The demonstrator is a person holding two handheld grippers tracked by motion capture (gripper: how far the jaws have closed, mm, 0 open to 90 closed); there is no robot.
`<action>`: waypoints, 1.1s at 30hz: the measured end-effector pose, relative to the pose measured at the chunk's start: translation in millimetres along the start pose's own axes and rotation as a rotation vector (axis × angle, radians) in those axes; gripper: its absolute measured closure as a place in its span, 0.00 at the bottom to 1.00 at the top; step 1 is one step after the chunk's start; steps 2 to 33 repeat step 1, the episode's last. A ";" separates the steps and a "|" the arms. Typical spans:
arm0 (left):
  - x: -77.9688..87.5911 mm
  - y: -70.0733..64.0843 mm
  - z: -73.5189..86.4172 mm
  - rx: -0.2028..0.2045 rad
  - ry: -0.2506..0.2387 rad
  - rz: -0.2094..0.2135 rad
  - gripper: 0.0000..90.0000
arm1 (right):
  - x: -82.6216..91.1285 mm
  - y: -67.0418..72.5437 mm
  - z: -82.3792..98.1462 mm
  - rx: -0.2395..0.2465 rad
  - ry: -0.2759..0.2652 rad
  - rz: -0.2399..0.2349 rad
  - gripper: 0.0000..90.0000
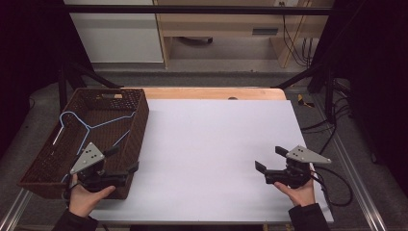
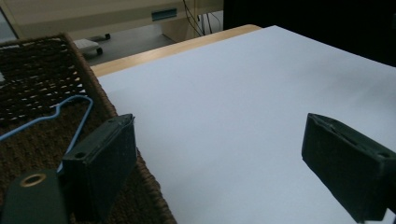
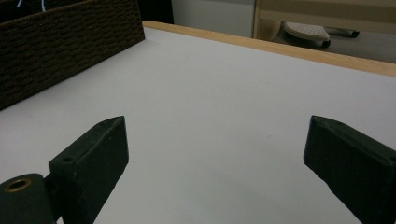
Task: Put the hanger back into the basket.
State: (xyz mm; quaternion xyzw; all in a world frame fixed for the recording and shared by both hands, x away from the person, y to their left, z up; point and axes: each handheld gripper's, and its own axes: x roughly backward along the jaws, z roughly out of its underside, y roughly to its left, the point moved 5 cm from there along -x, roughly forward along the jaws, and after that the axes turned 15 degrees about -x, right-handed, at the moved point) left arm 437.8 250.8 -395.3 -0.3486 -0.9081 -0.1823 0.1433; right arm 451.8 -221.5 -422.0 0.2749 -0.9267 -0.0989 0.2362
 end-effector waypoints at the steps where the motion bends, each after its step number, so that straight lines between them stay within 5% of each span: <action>1: -0.5 -0.4 0.8 0.003 0.004 0.001 0.11 | 0.1 0.1 0.0 -0.001 0.000 0.001 0.08; 33: -0.5 -0.4 0.8 0.003 0.004 0.001 0.11 | 0.1 0.1 0.0 -0.001 0.000 0.001 0.08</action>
